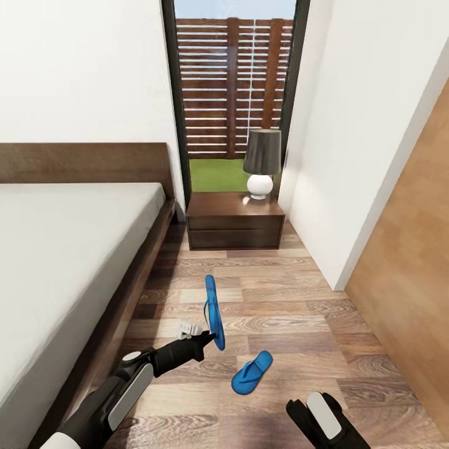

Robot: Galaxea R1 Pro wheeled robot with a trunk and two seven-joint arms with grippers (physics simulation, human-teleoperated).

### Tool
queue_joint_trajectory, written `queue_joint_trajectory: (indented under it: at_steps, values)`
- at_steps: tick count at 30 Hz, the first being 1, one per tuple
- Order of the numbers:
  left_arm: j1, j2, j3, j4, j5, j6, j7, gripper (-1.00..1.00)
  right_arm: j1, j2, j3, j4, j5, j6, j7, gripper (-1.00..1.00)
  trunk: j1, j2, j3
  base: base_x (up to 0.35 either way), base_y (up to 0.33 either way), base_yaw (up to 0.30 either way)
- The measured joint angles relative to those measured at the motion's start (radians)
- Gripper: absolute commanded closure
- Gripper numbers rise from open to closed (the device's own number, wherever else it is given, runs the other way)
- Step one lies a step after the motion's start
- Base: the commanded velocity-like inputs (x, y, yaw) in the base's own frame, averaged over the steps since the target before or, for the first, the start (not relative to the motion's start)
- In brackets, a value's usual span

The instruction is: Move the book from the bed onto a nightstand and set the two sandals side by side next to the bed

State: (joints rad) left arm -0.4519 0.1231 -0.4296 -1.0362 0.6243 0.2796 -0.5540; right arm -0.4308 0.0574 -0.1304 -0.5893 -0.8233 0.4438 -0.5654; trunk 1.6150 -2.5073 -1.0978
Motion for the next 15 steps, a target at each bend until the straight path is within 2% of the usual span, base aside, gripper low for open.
queue_joint_trajectory:
  at_steps: [2,15]
  values:
    - [0.0,0.0,0.0,0.0,0.0,0.0,0.0,1.0,0.0,0.0,0.0,0.0,0.0,0.0,0.0,-1.0,0.0,0.0,0.0,0.0,0.0,0.0]
    - [0.0,0.0,0.0,0.0,-0.002,0.0,0.0,1.0,0.0,0.001,0.001,-0.001,0.0,0.0,0.001,-1.0,0.006,-0.003,-0.05,0.0,0.0,0.0]
